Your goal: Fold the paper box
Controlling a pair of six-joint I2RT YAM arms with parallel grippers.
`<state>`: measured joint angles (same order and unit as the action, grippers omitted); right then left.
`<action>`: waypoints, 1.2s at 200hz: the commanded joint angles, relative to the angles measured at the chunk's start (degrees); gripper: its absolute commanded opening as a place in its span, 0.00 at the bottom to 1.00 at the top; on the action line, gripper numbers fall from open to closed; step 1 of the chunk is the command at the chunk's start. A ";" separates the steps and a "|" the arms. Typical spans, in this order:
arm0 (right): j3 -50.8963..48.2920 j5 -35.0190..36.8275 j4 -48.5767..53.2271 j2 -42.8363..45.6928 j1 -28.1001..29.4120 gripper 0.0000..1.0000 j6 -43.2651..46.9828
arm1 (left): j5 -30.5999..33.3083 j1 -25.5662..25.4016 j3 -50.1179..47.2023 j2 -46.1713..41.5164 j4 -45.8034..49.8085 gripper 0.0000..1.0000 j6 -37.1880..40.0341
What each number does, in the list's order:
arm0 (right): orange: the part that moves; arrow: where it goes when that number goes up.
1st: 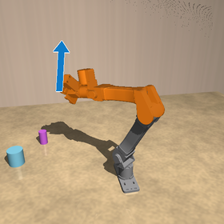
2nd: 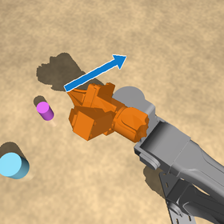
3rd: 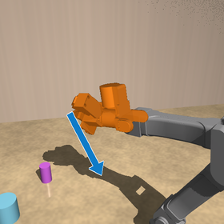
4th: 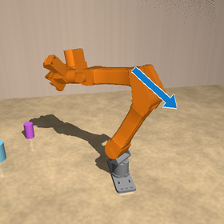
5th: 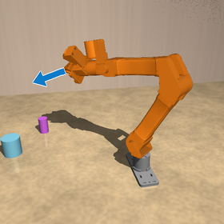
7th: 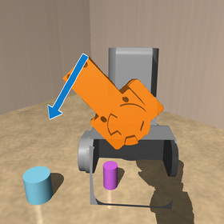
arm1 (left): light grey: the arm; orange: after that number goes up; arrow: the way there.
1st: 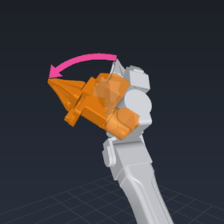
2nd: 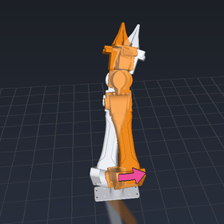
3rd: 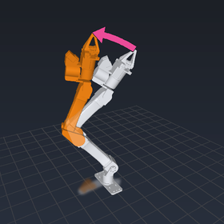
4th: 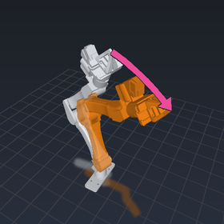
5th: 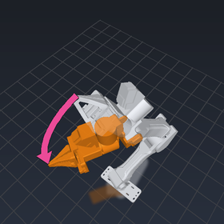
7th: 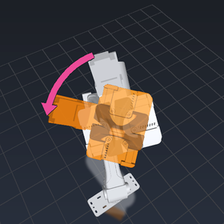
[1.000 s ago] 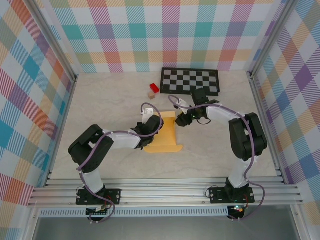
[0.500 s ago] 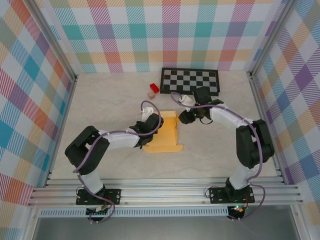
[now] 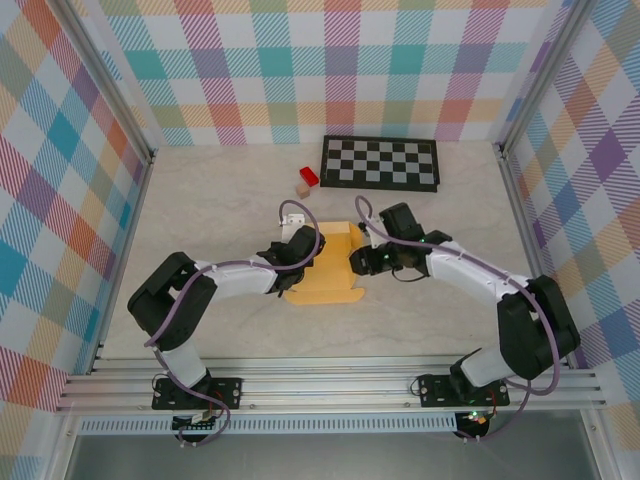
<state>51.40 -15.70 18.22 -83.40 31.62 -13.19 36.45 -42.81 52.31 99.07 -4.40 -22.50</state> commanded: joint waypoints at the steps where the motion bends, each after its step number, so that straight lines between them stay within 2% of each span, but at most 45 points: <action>1: -2.06 0.62 -8.55 -0.35 2.60 0.35 -10.41 | -0.96 0.69 -0.02 0.25 1.15 0.00 -1.71; 39: -3.02 4.61 -16.92 -7.03 3.19 0.35 -8.96 | -2.07 0.72 -0.60 -0.01 0.73 0.00 -2.44; 72: -2.75 10.06 -18.56 -13.38 1.66 0.35 -10.82 | -2.39 0.72 -1.01 -0.43 1.32 0.00 -2.71; 116: -7.97 12.69 -23.04 -12.11 -1.50 0.35 -18.92 | -3.53 0.86 -2.38 -2.12 0.80 0.00 -4.46; 151: -13.42 13.60 -27.83 -8.84 -2.09 0.35 -27.62 | -5.27 1.57 -2.36 -3.94 0.19 0.00 -6.44; 171: -15.10 12.58 -30.01 -7.89 -2.13 0.35 -29.17 | -6.03 1.76 -1.66 -4.58 0.56 0.00 -6.57; 210: -14.79 13.07 -25.91 -1.86 -2.08 0.35 -24.19 | -5.21 1.90 -0.48 -4.42 1.46 0.00 -5.20; 240: -11.66 18.04 -16.54 8.94 -2.26 0.37 -10.53 | -4.02 2.19 -0.73 -4.70 1.69 0.00 -3.78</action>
<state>36.77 -2.09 -5.54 -82.70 29.74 -35.14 30.85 -41.74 50.50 96.55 -3.18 -27.33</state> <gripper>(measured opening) 0.360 0.088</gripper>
